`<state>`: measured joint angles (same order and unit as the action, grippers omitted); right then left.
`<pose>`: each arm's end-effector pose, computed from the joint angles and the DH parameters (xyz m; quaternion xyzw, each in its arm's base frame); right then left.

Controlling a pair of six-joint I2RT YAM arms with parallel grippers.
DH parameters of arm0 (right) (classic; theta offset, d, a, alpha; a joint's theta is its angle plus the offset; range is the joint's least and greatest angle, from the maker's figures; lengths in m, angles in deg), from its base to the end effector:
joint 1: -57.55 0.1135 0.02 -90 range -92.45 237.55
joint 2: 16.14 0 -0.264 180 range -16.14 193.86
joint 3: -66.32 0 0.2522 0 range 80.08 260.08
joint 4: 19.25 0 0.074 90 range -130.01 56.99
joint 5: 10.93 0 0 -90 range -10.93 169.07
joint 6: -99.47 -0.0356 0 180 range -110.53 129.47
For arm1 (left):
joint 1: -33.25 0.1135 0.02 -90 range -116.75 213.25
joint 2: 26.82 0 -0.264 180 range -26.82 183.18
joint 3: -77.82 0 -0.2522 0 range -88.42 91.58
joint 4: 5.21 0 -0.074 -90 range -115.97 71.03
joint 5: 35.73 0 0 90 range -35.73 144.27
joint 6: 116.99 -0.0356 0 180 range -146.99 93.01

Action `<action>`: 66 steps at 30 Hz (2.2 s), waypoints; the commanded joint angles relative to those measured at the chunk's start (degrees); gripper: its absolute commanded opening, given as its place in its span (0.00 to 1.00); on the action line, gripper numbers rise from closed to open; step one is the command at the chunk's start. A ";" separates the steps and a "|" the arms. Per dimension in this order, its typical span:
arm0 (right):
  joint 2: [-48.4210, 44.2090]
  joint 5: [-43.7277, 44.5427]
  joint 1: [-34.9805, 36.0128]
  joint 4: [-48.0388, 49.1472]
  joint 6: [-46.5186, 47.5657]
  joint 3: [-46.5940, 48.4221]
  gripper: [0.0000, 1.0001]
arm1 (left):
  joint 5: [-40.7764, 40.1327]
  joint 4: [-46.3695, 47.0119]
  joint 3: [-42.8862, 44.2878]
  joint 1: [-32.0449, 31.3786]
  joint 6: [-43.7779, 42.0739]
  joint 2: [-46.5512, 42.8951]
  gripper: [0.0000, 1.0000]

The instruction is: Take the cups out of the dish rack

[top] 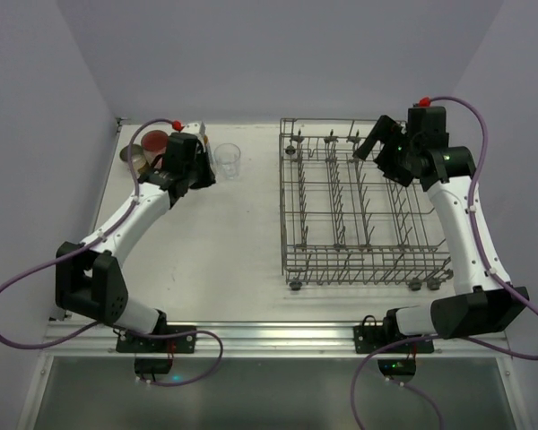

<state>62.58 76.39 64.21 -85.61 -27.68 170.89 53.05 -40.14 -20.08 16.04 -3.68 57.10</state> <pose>0.2766 0.0340 0.4112 0.2293 0.8786 0.1758 0.3803 0.3173 -0.0975 0.3024 -0.0523 0.8924 -0.1462 0.4237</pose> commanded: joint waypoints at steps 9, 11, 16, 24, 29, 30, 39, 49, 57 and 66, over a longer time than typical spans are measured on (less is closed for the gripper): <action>-1.81 1.62 0.11 -0.31 3.31 -3.17 0.99 | -7.40 -1.07 0.66 -0.01 -0.46 7.66 0.00; -1.55 1.71 0.11 -0.40 3.48 -3.26 0.99 | -7.92 -2.38 1.97 -0.36 -0.55 9.84 0.00; -0.76 1.27 0.20 -0.58 3.48 -3.70 0.99 | -9.69 -3.97 3.21 -1.86 -0.02 12.41 0.00; -0.32 1.53 0.38 0.04 3.92 -5.90 0.99 | -8.37 -5.02 6.71 -1.86 -0.90 16.53 0.00; -0.41 1.53 0.38 0.66 4.19 -7.22 0.99 | -7.14 -5.81 8.39 -1.86 -1.07 18.47 0.02; -0.32 1.62 0.38 0.66 4.27 -7.31 0.99 | -7.14 -5.64 8.39 -1.86 -1.07 18.56 0.06; -0.32 1.18 0.55 1.01 4.98 -7.22 0.99 | -8.19 -5.72 9.62 -1.77 -0.64 19.26 0.44; -0.93 2.50 0.99 1.80 6.21 -9.68 0.99 | -10.39 -5.02 12.87 -1.51 -0.37 17.50 0.79; -1.90 2.50 1.08 2.50 6.39 -11.09 0.99 | -9.95 -5.90 17.87 -1.51 -0.99 20.13 0.82; -2.34 2.41 1.17 3.55 6.47 -12.93 0.99 | -9.25 -6.08 17.80 -1.51 -0.99 18.31 0.83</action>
<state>62.08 77.14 65.06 -84.41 -22.32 158.85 44.60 -46.45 -3.75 14.36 -4.05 77.16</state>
